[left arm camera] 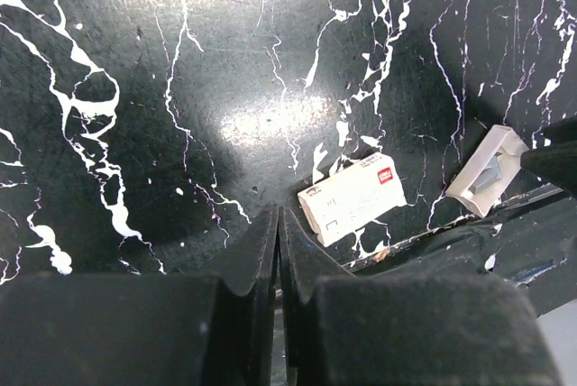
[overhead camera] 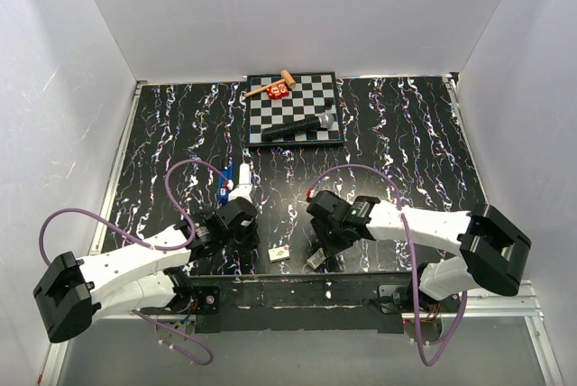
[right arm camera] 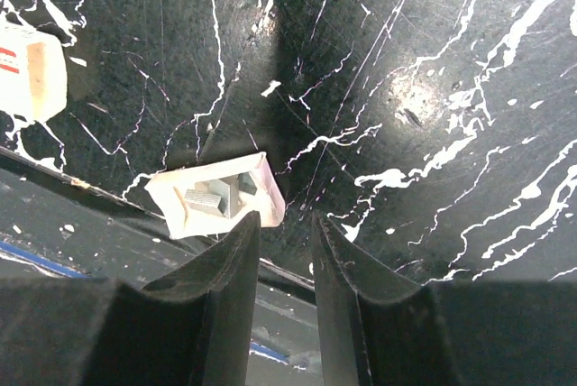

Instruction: Unload the staples from the stapler

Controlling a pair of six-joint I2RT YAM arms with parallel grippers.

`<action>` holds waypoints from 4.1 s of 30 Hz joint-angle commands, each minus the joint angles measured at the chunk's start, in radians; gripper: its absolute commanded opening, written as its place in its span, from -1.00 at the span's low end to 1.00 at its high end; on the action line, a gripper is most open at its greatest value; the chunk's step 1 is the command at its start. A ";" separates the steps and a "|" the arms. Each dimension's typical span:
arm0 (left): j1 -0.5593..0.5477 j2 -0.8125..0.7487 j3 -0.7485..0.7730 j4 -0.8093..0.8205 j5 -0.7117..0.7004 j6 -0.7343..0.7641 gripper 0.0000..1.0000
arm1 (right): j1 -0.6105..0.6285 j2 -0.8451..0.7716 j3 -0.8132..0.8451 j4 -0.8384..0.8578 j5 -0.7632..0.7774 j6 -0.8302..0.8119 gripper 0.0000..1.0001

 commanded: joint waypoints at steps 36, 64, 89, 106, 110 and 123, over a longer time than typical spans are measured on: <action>-0.048 0.033 -0.044 0.087 0.035 -0.029 -1.00 | -0.009 0.077 0.091 0.034 -0.038 -0.059 -0.41; -0.051 -0.001 -0.081 0.078 0.032 -0.065 -1.00 | -0.009 0.113 0.100 0.047 -0.061 -0.075 -0.84; -0.055 0.074 -0.121 0.176 0.044 -0.079 -1.00 | -0.009 0.183 0.189 0.028 0.009 0.083 -0.97; -0.057 0.123 -0.125 0.237 0.056 -0.065 -1.00 | -0.008 0.244 0.224 0.050 -0.005 0.103 -0.97; -0.057 0.128 -0.124 0.241 0.059 -0.065 -1.00 | -0.006 0.248 0.228 0.056 -0.012 0.103 -0.97; -0.057 0.138 -0.122 0.247 0.067 -0.066 -1.00 | 0.002 0.264 0.232 0.080 -0.022 0.108 -0.97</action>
